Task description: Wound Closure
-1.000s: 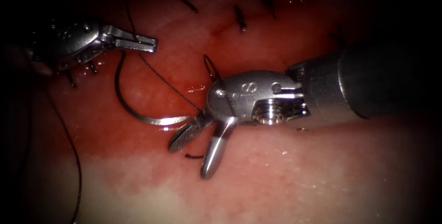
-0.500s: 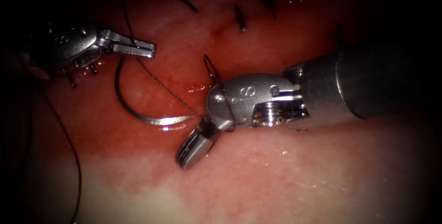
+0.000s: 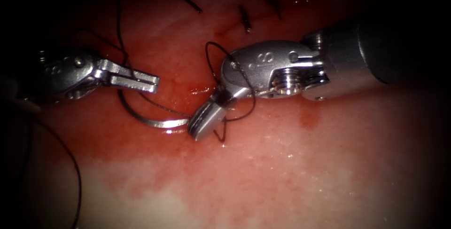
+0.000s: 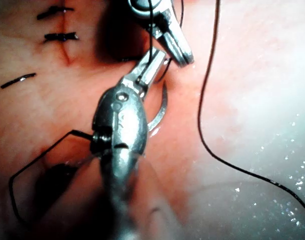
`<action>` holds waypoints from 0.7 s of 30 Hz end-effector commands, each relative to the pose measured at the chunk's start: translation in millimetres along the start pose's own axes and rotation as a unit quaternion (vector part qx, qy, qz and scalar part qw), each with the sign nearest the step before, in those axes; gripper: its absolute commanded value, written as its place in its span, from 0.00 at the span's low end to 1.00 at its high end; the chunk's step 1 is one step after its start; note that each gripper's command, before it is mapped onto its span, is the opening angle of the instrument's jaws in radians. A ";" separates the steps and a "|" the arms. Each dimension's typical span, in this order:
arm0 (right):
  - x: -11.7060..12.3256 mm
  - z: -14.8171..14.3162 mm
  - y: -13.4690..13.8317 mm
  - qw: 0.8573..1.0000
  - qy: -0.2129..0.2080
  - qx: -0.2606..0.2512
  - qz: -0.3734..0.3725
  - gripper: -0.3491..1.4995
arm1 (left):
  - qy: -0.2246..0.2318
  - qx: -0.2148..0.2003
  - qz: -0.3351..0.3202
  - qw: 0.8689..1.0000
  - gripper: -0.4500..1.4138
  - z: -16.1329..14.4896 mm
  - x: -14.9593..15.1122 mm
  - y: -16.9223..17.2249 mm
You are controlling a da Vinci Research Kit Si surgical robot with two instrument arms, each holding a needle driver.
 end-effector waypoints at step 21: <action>-4.7 -6.0 6.0 0.997 0.050 -0.061 0.005 0.00 | 0.004 -0.080 0.014 0.997 0.00 4.8 9.0 17.3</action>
